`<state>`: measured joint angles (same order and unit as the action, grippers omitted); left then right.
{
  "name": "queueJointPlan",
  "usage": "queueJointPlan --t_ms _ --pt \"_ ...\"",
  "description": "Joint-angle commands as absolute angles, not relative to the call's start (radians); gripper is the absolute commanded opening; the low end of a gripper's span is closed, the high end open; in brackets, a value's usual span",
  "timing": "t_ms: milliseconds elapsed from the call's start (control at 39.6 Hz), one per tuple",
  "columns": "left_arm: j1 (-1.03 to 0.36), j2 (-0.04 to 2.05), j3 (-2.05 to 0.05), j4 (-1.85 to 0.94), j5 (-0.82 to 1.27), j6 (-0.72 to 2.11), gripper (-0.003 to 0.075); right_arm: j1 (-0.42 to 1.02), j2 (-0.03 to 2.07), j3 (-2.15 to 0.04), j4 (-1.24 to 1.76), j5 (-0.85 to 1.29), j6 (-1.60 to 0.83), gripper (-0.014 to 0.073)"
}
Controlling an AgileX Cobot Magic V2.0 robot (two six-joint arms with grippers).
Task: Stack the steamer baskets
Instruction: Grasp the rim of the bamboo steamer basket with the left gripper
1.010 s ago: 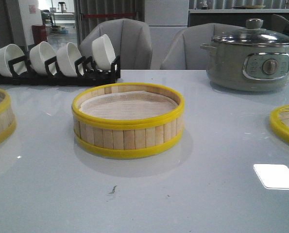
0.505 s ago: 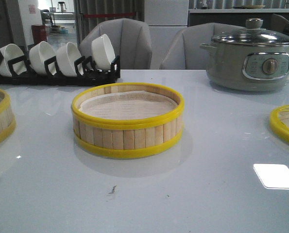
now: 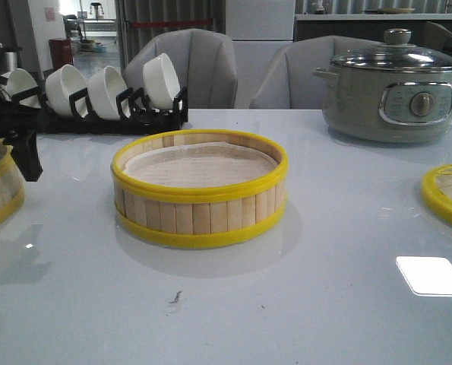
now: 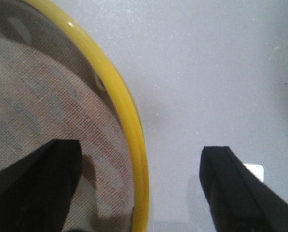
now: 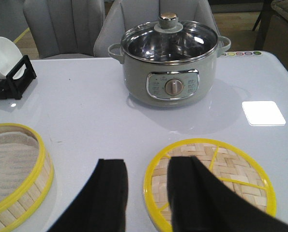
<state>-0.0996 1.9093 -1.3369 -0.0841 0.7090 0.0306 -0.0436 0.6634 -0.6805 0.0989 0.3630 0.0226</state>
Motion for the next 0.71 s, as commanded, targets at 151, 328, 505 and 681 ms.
queueJointPlan --t_ms 151,328,505,681 --pt "-0.105 1.873 -1.371 -0.095 0.674 0.034 0.0312 -0.044 0.667 -0.720 0.103 0.280 0.021 0.0342" --pt "-0.107 1.863 -1.399 -0.084 0.721 0.036 0.0114 -0.044 0.667 -0.720 0.103 0.293 0.021 0.0342" --pt "-0.147 1.830 -1.498 -0.082 0.805 0.036 0.0087 -0.044 0.667 -0.720 0.103 0.300 0.021 0.0340" --pt "-0.264 1.805 -1.666 -0.082 0.886 0.036 0.0087 -0.044 0.667 -0.720 0.103 0.300 0.021 0.0340"
